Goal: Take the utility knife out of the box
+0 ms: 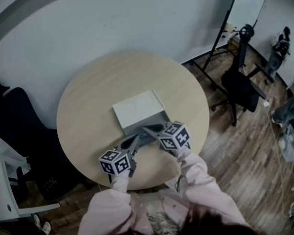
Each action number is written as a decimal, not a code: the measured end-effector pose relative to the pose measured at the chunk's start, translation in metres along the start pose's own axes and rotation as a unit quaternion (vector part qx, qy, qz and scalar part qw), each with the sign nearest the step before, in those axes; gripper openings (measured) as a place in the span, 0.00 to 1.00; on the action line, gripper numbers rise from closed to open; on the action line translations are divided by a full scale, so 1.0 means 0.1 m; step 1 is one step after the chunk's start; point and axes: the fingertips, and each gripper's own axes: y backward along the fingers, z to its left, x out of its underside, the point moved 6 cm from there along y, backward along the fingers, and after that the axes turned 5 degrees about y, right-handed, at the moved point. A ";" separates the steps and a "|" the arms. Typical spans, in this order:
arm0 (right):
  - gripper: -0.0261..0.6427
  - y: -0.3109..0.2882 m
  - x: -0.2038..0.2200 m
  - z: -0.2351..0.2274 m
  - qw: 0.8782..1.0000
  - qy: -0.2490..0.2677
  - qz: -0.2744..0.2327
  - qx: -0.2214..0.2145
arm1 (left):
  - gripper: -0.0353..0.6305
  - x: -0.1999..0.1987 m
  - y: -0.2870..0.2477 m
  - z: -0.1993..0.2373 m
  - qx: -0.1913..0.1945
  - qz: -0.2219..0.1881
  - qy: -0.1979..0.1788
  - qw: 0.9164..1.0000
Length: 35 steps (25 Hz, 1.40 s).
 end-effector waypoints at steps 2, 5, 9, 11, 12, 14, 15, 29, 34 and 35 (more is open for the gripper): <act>0.04 -0.03 0.02 -0.02 1.000 0.003 0.014 -0.018 | 0.05 -0.01 -0.01 0.01 -0.007 -0.009 0.011 1.000; 0.04 -0.09 0.03 -0.06 0.998 0.012 0.037 -0.040 | 0.05 -0.02 0.00 0.04 -0.019 -0.014 0.019 1.000; 0.04 -0.17 0.05 -0.12 0.995 0.029 0.065 -0.064 | 0.05 0.01 -0.02 0.07 -0.034 -0.015 0.029 0.999; 0.04 -0.20 0.08 -0.13 0.993 0.037 0.084 -0.077 | 0.05 0.02 -0.03 0.06 -0.038 -0.016 0.032 0.999; 0.04 -0.21 0.09 -0.14 0.991 0.041 0.092 -0.084 | 0.05 0.02 -0.04 0.06 -0.040 -0.016 0.032 0.999; 0.04 -0.25 0.11 -0.15 0.989 0.048 0.104 -0.097 | 0.05 0.05 -0.05 0.06 -0.042 -0.014 0.034 0.998; 0.04 -0.27 0.12 -0.15 0.987 0.051 0.110 -0.103 | 0.05 0.06 -0.05 0.06 -0.044 -0.013 0.037 0.998; 0.05 -0.50 0.27 -0.25 0.953 0.158 0.211 -0.148 | 0.05 0.16 -0.02 0.11 -0.081 -0.025 0.051 0.995; 0.08 -0.54 0.32 -0.28 0.940 0.205 0.229 -0.147 | 0.05 0.17 0.02 0.11 -0.097 -0.043 0.056 0.993; 0.12 -0.55 0.33 -0.28 0.938 0.209 0.233 -0.148 | 0.05 0.16 0.02 0.12 -0.099 -0.046 0.056 0.992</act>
